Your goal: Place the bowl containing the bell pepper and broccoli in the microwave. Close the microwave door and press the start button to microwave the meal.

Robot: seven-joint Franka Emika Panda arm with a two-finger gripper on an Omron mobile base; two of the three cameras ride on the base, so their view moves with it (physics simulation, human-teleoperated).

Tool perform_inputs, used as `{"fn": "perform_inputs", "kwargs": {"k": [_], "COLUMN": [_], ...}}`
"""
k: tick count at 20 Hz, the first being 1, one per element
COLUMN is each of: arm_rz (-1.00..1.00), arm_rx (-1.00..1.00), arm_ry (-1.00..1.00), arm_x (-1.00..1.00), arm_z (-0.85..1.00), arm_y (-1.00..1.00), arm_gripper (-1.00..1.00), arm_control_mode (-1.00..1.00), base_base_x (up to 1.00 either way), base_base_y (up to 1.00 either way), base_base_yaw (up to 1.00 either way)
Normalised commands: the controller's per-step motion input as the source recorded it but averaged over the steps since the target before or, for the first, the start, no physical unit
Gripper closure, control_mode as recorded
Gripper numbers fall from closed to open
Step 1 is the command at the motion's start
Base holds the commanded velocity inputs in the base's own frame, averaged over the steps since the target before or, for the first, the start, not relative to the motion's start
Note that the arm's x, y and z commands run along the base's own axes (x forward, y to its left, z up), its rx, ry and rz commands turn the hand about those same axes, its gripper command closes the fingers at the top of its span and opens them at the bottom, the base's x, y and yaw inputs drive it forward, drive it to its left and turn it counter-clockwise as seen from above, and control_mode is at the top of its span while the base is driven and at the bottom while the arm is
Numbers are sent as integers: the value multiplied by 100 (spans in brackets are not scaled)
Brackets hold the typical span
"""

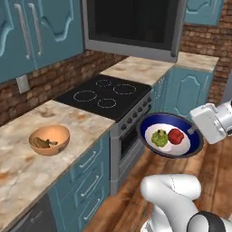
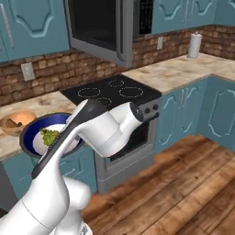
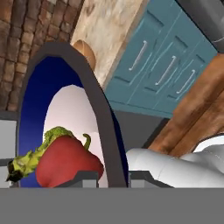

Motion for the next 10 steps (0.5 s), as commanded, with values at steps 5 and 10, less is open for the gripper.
{"fn": "perform_inputs", "kwargs": {"k": [5,10], "arm_rz": [0,0], "arm_rx": [0,0], "arm_ry": [0,0], "arm_x": [0,0], "arm_z": [0,0], "arm_y": [0,0], "arm_gripper": [100,100], "arm_control_mode": [100,100], "base_base_x": [26,62], "base_base_y": [-77,-67], "base_base_yaw": [-47,-18]}}
